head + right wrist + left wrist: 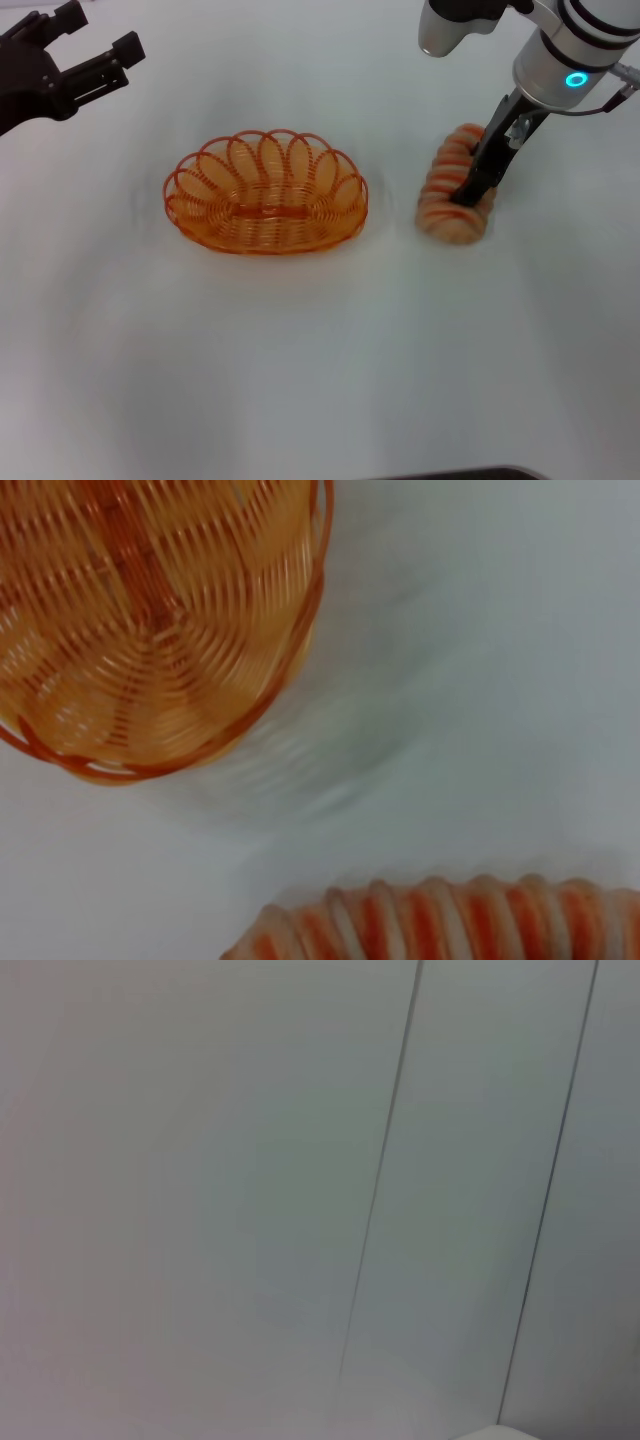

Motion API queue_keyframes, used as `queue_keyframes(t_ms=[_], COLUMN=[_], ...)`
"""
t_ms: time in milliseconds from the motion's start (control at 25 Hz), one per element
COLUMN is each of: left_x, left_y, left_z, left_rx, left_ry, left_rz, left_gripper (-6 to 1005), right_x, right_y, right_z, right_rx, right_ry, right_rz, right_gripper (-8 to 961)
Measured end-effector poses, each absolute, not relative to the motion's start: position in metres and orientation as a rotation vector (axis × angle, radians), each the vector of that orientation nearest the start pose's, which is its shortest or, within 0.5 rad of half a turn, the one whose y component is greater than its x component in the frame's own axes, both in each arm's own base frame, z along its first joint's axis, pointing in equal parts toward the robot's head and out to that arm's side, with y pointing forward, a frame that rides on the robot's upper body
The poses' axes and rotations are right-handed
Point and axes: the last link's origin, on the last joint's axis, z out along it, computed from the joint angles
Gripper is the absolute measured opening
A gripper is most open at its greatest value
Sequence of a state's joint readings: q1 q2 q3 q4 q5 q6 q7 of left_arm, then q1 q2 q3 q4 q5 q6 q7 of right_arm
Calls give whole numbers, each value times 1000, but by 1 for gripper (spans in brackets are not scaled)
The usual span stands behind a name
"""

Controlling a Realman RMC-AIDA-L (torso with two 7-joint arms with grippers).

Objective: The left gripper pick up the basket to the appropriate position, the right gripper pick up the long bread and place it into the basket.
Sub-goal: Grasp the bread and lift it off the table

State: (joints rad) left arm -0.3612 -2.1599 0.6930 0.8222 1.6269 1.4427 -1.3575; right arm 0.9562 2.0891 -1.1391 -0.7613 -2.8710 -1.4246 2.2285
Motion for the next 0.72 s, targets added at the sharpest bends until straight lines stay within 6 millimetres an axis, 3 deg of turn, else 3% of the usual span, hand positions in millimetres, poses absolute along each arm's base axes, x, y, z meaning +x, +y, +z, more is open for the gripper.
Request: queue_keyframes(t_ms=[720], left_x=[-264], left_y=[331], left_z=[33], left_rx=[-2275], left_ry=[-618], left_rz=[-985], left_gripper=[913], right_x=[192], right_y=[406], right_z=[-21], right_rx=[-2678], right_ry=[637], right_rz=[-844], right_gripper=[599])
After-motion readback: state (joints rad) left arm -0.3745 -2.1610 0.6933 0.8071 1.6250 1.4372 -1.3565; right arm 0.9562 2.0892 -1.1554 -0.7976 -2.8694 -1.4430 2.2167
